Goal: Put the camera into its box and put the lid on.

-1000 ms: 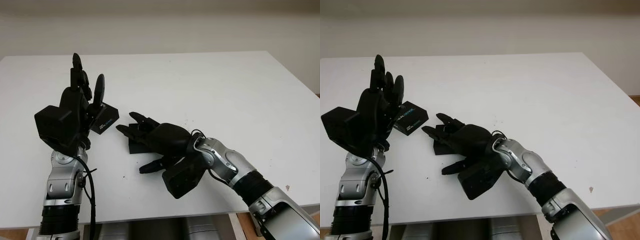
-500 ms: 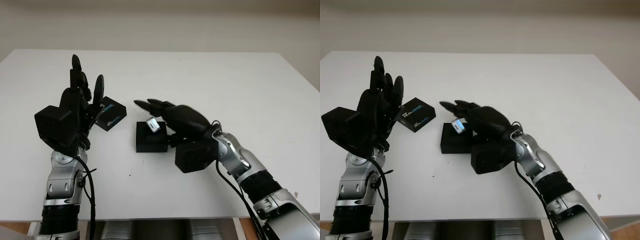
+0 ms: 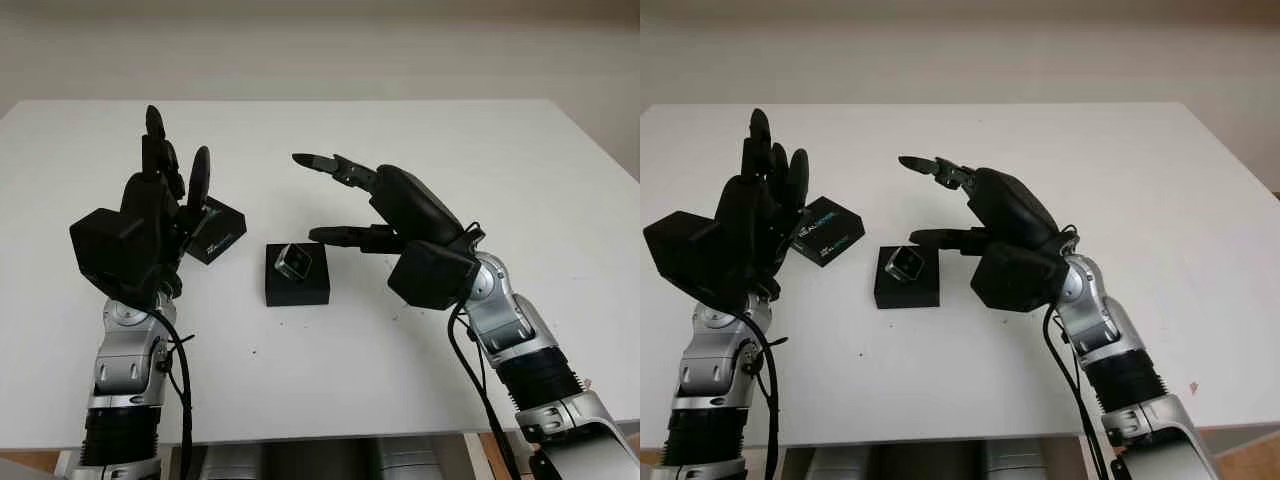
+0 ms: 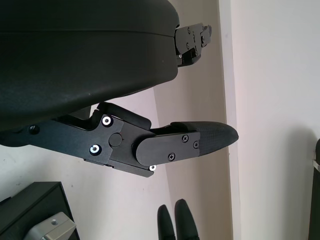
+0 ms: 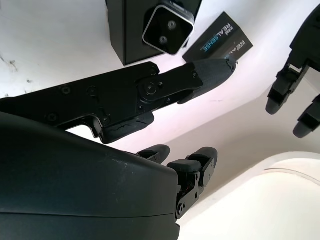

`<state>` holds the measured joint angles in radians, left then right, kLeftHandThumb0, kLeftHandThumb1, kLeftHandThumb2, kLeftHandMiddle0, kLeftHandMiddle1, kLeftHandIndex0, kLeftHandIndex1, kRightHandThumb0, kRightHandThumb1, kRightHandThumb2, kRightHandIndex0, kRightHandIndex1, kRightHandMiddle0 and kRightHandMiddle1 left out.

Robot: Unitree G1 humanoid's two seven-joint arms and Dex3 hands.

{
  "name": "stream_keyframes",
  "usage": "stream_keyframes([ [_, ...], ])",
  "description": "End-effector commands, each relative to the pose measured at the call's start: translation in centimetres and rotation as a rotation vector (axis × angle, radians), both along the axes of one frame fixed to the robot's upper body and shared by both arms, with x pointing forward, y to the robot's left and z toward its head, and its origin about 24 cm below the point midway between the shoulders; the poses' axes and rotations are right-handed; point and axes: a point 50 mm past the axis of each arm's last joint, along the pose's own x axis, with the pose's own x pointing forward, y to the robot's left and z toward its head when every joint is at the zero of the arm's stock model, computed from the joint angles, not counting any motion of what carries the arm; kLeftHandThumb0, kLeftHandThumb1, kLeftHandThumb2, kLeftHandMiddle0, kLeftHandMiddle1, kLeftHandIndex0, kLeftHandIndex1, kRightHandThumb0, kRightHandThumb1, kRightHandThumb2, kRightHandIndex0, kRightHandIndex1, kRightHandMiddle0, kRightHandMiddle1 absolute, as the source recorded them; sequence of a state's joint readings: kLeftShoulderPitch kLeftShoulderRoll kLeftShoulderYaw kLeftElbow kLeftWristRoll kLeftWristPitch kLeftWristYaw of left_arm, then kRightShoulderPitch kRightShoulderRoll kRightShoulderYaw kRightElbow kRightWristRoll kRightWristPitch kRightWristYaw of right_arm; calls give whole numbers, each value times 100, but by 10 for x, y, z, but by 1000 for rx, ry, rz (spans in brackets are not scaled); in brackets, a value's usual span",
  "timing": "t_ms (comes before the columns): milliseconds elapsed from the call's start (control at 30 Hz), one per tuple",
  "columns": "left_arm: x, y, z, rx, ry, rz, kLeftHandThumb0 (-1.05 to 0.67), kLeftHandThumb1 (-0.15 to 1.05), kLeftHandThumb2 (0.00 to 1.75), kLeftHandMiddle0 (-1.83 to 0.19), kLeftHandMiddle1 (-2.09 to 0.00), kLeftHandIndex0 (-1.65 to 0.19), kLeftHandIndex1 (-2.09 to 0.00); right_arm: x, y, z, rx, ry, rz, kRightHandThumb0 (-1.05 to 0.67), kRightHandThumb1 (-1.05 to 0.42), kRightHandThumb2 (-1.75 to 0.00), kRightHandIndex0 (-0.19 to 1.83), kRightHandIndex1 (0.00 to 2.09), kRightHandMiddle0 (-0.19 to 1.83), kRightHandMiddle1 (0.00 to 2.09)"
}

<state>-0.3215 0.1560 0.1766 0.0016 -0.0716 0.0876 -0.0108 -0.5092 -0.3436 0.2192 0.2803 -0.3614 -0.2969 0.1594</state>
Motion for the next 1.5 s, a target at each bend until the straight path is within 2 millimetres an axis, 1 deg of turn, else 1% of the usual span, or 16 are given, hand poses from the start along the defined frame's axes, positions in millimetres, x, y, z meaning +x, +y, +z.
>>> stream_keyframes([
  [0,3,-4,8,1,-28,-12,-60,105,52,19,0,19,0,-2,0,2,13,-8,-6,-68,-100,-5,32,27,30,32],
  [133,3,-3,8,13,-31,-6,-61,105,53,19,-1,19,0,-5,0,-2,10,-29,-56,-67,-97,-4,35,30,33,37],
  [300,3,-3,8,2,-33,0,-62,105,52,19,-2,19,-1,-13,4,-11,-15,-66,-123,-69,-94,-5,27,48,22,69],
  [367,2,-3,7,0,-33,-3,-62,105,51,19,-1,19,0,-18,7,-16,-48,-80,-155,-73,-94,-5,21,51,18,76],
  [500,3,-2,7,2,-37,-5,-59,105,53,19,0,19,0,-24,12,-22,-90,-89,-199,-76,-94,-5,14,47,15,76],
  [833,2,-1,6,0,-34,-6,-61,105,51,19,-1,19,0,-35,31,-39,-161,-115,-270,-82,-97,-6,9,33,9,70],
  [933,2,-1,6,4,-34,-4,-61,105,52,19,-2,19,-1,-37,36,-43,-161,-108,-281,-81,-97,-5,11,27,10,66],
  [1167,2,-1,5,-3,-28,-7,-60,105,51,19,-1,19,0,-39,47,-53,-152,-86,-302,-80,-96,-5,13,23,11,62],
  [1367,2,-1,5,-3,-28,-5,-59,105,51,19,-2,19,-1,-38,54,-60,-142,-95,-318,-80,-97,-6,18,23,16,66],
  [1467,1,0,4,5,-25,-9,-60,105,52,19,-1,19,0,-37,55,-62,-133,-97,-331,-78,-98,-6,20,22,17,73],
])
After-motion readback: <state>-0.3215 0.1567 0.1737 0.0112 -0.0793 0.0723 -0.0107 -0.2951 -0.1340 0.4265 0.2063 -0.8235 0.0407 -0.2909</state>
